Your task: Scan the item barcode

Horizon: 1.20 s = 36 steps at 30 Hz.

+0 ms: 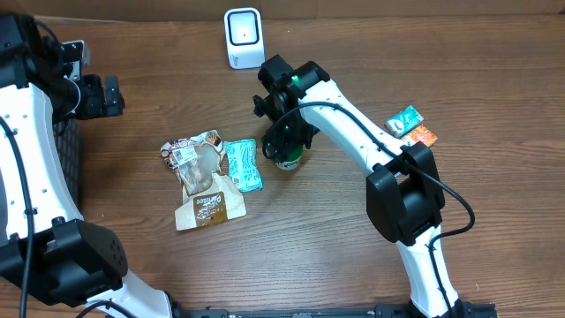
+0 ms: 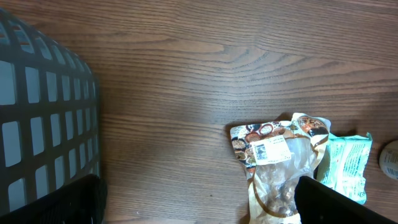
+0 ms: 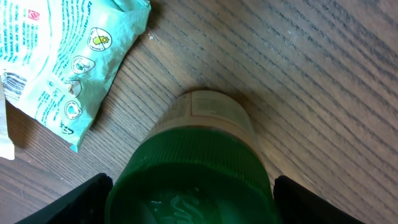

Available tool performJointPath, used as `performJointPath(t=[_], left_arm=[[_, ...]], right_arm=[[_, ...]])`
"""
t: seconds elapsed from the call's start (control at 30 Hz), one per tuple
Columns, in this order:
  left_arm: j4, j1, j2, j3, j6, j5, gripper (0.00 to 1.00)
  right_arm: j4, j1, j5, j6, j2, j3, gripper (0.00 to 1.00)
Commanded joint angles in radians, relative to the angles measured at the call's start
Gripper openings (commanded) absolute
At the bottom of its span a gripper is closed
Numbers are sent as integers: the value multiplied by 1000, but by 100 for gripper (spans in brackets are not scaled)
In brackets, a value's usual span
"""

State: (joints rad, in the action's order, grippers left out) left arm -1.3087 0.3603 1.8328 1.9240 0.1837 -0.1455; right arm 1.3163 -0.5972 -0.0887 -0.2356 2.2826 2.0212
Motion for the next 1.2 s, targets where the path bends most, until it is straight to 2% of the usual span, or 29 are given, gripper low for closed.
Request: performJointPath(t=[0.0,0.13,0.2,0.53,0.77,0.9,1.07,1.17], left_arm=[[1,-1,-2,1,12,-1,99],[1,-1,-2,1,12,-1,100],[1,-1,-2,1,12,-1,99],[1,-1,-2,1,12,-1,100],[1,-1,-2,1,12,-1,100],[1,-1,-2,1,12,-1,99],[1,-1,-2,1,12,-1,99],[1,-1,-2,1,12,-1,100]], right_arm=[[-2,-1,5,4,15,-6,80],[-2,-1,8,4,17,-6,80],[-3,-1,9,4,17,-6,77],[-1,-1,8,4,17,-6,48],[63,-1,-4,4,10,64,39],[95,10,-117,-5,-21,150,39],[137,39,-356,-87,-80,269,38],[134,68,-488,-87,-118,308,38]])
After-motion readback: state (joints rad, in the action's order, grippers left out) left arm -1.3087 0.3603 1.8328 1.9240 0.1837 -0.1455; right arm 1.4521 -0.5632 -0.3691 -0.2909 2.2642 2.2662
